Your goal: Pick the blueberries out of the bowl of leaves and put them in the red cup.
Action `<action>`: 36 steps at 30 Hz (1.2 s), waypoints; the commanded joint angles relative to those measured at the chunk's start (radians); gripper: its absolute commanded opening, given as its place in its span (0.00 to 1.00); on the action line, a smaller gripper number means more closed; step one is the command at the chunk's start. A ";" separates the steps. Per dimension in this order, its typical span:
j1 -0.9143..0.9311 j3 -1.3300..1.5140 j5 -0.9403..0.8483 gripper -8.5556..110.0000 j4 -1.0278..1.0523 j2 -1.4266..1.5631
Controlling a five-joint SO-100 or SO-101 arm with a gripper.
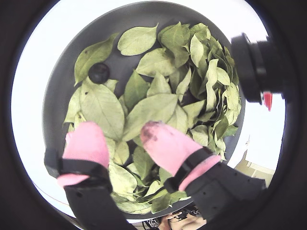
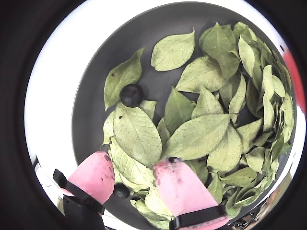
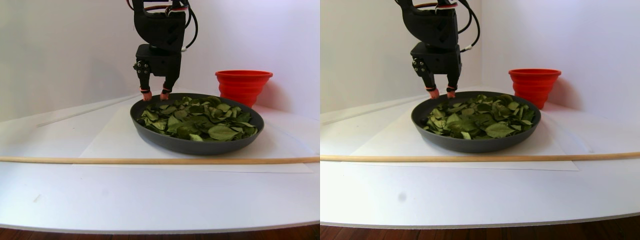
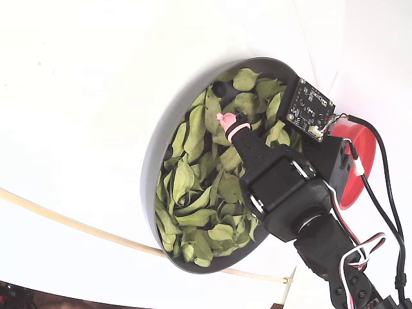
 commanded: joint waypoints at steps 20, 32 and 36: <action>0.000 -0.160 0.038 0.21 -0.075 -0.094; -0.006 -0.210 0.057 0.21 -0.103 -0.153; -0.009 -0.229 0.060 0.21 -0.106 -0.172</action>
